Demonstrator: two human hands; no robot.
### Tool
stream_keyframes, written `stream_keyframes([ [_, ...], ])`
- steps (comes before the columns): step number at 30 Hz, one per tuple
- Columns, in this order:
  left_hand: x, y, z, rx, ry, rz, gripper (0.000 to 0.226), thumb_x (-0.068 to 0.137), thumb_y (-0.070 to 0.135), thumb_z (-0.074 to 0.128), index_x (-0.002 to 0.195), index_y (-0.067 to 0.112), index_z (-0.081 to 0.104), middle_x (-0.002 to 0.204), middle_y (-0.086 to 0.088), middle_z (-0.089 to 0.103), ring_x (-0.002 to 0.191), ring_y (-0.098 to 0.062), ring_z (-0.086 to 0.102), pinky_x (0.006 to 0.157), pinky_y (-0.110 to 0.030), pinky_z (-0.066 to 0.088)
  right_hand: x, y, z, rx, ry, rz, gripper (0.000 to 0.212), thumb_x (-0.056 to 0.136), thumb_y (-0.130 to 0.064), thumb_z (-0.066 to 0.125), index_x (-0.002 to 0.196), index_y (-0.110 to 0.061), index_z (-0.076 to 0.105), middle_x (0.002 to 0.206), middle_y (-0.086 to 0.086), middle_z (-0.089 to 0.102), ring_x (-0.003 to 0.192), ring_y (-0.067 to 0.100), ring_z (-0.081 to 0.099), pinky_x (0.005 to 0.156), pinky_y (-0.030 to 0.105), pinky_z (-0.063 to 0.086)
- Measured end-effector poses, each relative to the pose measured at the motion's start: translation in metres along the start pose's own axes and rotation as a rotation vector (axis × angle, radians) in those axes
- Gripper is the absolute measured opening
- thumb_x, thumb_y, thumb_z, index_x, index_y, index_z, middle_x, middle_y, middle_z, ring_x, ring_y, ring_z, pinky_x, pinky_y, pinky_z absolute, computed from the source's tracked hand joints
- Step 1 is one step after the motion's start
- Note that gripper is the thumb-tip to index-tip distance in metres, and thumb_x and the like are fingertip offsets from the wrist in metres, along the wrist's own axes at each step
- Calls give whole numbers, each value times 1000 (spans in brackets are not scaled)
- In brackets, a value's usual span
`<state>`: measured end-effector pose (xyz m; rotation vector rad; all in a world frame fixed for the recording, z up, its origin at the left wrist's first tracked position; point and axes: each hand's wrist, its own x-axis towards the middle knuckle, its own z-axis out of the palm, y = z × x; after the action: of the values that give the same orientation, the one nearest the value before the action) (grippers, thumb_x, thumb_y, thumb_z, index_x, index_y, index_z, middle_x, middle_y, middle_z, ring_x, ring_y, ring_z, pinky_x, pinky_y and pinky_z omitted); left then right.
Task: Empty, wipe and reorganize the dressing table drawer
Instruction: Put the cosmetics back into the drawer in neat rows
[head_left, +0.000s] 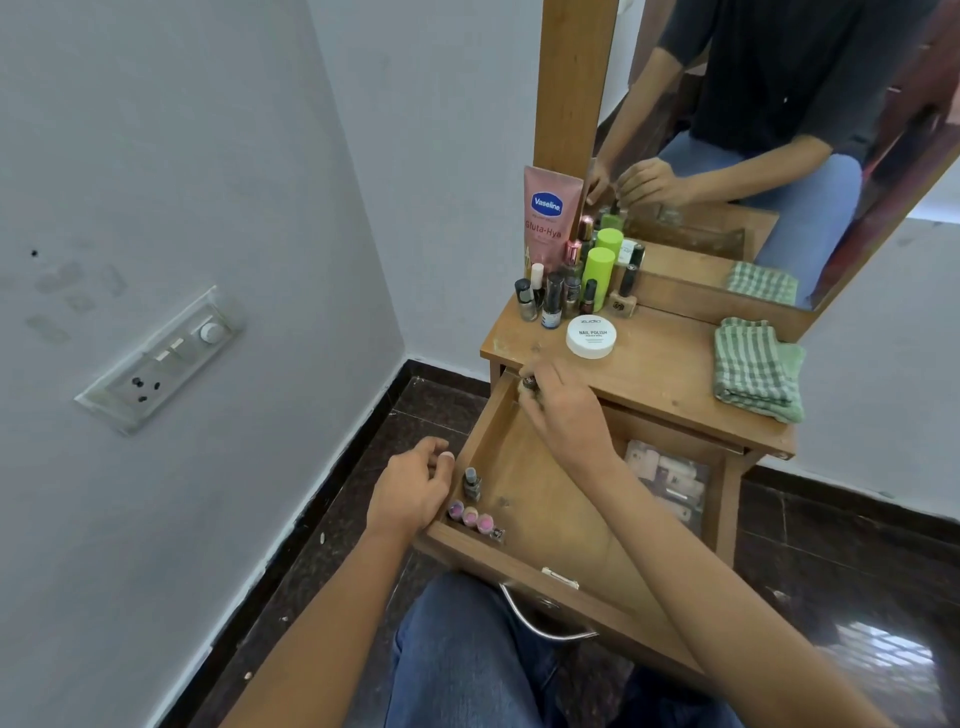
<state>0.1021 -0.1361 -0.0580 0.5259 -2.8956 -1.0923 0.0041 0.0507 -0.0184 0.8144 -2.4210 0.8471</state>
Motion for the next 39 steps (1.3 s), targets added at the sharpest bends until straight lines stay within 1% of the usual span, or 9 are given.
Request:
stream_keyframes([
  [2, 0, 0, 0, 4, 3, -4, 34, 99, 38, 45, 127, 24, 58, 99, 1, 70, 87, -12, 64, 79, -33, 53, -5, 3, 10, 84, -31, 90, 15, 84, -2, 62, 99, -5, 61, 91, 8, 60, 77, 20, 56, 67, 29, 46],
  [5, 1, -1, 1, 7, 12, -7, 33, 99, 38, 46, 127, 25, 58, 100, 1, 70, 88, -13, 64, 80, -33, 53, -13, 13, 26, 101, -120, 188, 18, 86, -4, 60, 104, -6, 61, 96, 7, 61, 84, 22, 58, 71, 34, 49],
  [10, 0, -1, 1, 9, 14, -9, 32, 99, 38, 45, 126, 26, 58, 101, 3, 70, 91, -13, 64, 84, -37, 54, -14, 25, 43, 113, -193, 336, 20, 87, -3, 59, 106, -7, 57, 100, 7, 61, 89, 22, 57, 75, 33, 45],
  [13, 0, -1, 1, 12, 13, -5, 32, 99, 38, 45, 127, 27, 58, 105, 2, 70, 94, -14, 64, 86, -37, 54, -15, 29, 51, 161, -204, 398, 21, 87, -2, 60, 107, -8, 57, 103, 5, 60, 91, 19, 57, 80, 34, 49],
  [18, -1, 0, 1, 14, 10, -4, 32, 100, 38, 45, 128, 27, 57, 104, 3, 70, 91, -11, 64, 84, -35, 54, -24, 32, 62, 220, -182, 458, 27, 84, -1, 64, 107, -13, 57, 101, -2, 57, 90, 14, 55, 81, 35, 52],
  [23, 0, 0, 1, 6, 9, -7, 32, 100, 38, 46, 128, 27, 57, 104, 3, 70, 92, -11, 64, 85, -34, 54, -31, 34, 77, 214, -143, 668, 28, 83, -3, 68, 108, -12, 58, 108, 6, 61, 99, 20, 60, 87, 35, 51],
  [27, 0, -1, 1, 4, 9, -3, 33, 100, 37, 46, 129, 26, 57, 103, 3, 70, 91, -11, 64, 84, -34, 54, -29, 32, 90, 253, -108, 784, 21, 84, -3, 67, 100, -11, 58, 107, 11, 60, 97, 24, 60, 84, 35, 51],
  [32, 1, -2, 2, 13, 24, 2, 34, 100, 37, 46, 130, 25, 57, 103, 3, 69, 90, -9, 62, 82, -28, 52, -23, 31, 100, 247, -27, 876, 19, 86, -4, 65, 103, -5, 55, 103, 15, 61, 95, 28, 60, 78, 33, 48],
  [39, 0, -1, 2, 19, 15, -1, 33, 100, 36, 46, 129, 25, 57, 98, 5, 69, 85, -8, 62, 77, -27, 52, -18, 29, 104, 201, 25, 994, 13, 89, -13, 65, 99, -8, 60, 99, 11, 66, 93, 29, 64, 78, 33, 51],
])
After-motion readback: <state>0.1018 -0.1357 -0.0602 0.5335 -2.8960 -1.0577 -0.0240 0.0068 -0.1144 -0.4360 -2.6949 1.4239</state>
